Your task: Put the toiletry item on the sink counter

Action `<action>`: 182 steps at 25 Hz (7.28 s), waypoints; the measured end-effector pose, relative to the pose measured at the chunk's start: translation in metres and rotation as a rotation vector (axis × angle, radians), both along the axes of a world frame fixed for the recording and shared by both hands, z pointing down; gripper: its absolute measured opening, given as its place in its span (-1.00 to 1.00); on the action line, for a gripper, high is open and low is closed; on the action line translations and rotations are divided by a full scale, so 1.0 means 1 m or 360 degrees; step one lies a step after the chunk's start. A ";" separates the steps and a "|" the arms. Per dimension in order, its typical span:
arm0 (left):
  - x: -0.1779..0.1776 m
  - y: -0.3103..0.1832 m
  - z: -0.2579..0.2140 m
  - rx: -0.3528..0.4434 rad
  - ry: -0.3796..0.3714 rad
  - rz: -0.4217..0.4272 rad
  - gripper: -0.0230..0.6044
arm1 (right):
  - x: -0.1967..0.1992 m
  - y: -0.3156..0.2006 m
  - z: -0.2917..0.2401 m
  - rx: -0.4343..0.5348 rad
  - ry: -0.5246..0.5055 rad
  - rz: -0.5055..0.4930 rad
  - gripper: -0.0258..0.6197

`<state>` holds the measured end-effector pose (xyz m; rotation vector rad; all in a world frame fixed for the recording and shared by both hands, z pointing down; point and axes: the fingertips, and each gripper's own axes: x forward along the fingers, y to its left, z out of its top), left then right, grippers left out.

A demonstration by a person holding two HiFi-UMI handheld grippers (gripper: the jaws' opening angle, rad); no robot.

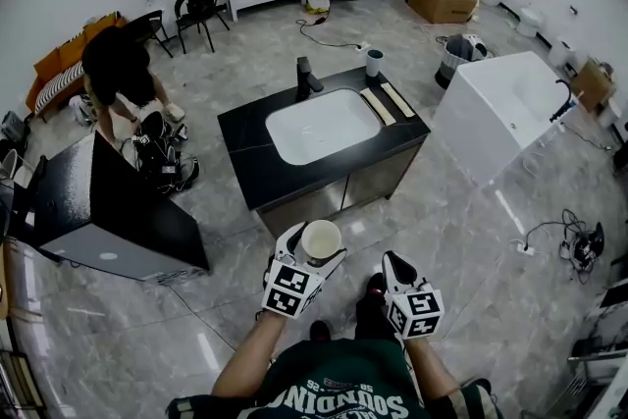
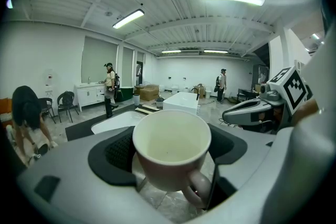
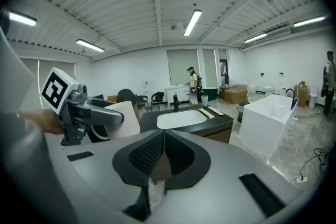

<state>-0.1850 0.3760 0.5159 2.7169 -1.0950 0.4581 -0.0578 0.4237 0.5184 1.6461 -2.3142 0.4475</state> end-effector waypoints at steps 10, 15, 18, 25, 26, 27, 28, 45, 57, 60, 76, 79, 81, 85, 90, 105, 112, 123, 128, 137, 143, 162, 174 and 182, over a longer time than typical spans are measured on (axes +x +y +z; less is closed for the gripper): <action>0.035 -0.063 0.006 -0.0009 -0.0007 -0.0018 0.42 | 0.033 -0.063 0.010 -0.0012 -0.0024 -0.0025 -0.79; 0.061 -0.107 0.012 -0.0032 -0.0023 -0.0047 0.42 | 0.056 -0.111 0.017 -0.0043 -0.0057 -0.0061 -0.79; 0.077 -0.137 0.012 -0.0033 -0.0030 -0.0091 0.42 | 0.071 -0.142 0.016 -0.0050 -0.0067 -0.0106 -0.79; 0.121 -0.207 -0.001 -0.0070 -0.0045 -0.0203 0.42 | 0.120 -0.222 -0.001 -0.0057 -0.0059 -0.0225 -0.79; 0.127 -0.216 -0.002 -0.0075 -0.0049 -0.0220 0.42 | 0.127 -0.232 -0.003 -0.0059 -0.0064 -0.0240 -0.79; 0.133 -0.225 -0.002 -0.0078 -0.0052 -0.0235 0.42 | 0.134 -0.242 -0.003 -0.0061 -0.0067 -0.0255 -0.79; 0.139 -0.234 -0.002 -0.0081 -0.0055 -0.0248 0.42 | 0.140 -0.252 -0.003 -0.0063 -0.0069 -0.0270 -0.79; 0.211 -0.327 0.005 -0.0132 -0.0111 -0.0411 0.42 | 0.212 -0.354 -0.005 -0.0086 -0.0190 -0.0404 -0.79; 0.223 -0.417 0.019 -0.0145 -0.0075 -0.0428 0.42 | 0.219 -0.440 0.008 -0.0096 -0.0164 -0.0432 -0.79; 0.223 -0.451 0.017 -0.0142 -0.0055 -0.0433 0.42 | 0.215 -0.476 0.002 -0.0082 -0.0138 -0.0455 -0.79; 0.198 -0.593 0.012 -0.0164 -0.0003 -0.0420 0.42 | 0.170 -0.618 0.002 -0.0135 -0.0043 -0.0526 -0.79; 0.192 -0.607 0.014 -0.0171 0.0014 -0.0436 0.42 | 0.162 -0.633 0.006 -0.0142 -0.0032 -0.0547 -0.79; 0.188 -0.616 0.015 -0.0171 0.0024 -0.0458 0.42 | 0.158 -0.643 0.010 -0.0154 -0.0031 -0.0567 -0.79; 0.184 -0.632 0.017 -0.0179 0.0031 -0.0501 0.42 | 0.155 -0.664 0.008 -0.0122 -0.0030 -0.0587 -0.79; 0.181 -0.656 0.020 -0.0196 0.0023 -0.0569 0.42 | 0.150 -0.695 0.008 -0.0100 -0.0042 -0.0643 -0.79; 0.179 -0.719 0.033 -0.0250 0.0007 -0.0783 0.42 | 0.135 -0.764 0.024 -0.0135 -0.0059 -0.0862 -0.79; 0.181 -0.742 0.052 -0.0305 0.0000 -0.0841 0.42 | 0.140 -0.778 0.038 -0.0186 -0.0047 -0.0896 -0.79; 0.178 -0.786 0.091 -0.0385 -0.0002 -0.0927 0.42 | 0.148 -0.801 0.066 -0.0289 -0.0040 -0.0935 -0.79; 0.179 -0.800 0.108 -0.0449 0.0023 -0.0966 0.42 | 0.151 -0.811 0.072 -0.0311 -0.0048 -0.0971 -0.79; 0.177 -0.832 0.143 -0.0462 -0.0046 -0.1040 0.42 | 0.162 -0.827 0.092 -0.0369 -0.0062 -0.0988 -0.79; 0.182 -0.857 0.160 -0.0450 -0.0079 -0.1092 0.42 | 0.170 -0.837 0.105 -0.0411 -0.0040 -0.0988 -0.79; 0.204 -0.890 0.204 -0.0351 -0.0155 -0.1301 0.42 | 0.201 -0.838 0.132 -0.0502 0.0005 -0.0970 -0.79; 0.208 -0.887 0.223 -0.0341 -0.0197 -0.1279 0.42 | 0.218 -0.836 0.142 -0.0546 0.0023 -0.0931 -0.79; 0.210 -0.884 0.227 -0.0361 -0.0200 -0.1227 0.42 | 0.220 -0.832 0.140 -0.0539 0.0010 -0.0922 -0.79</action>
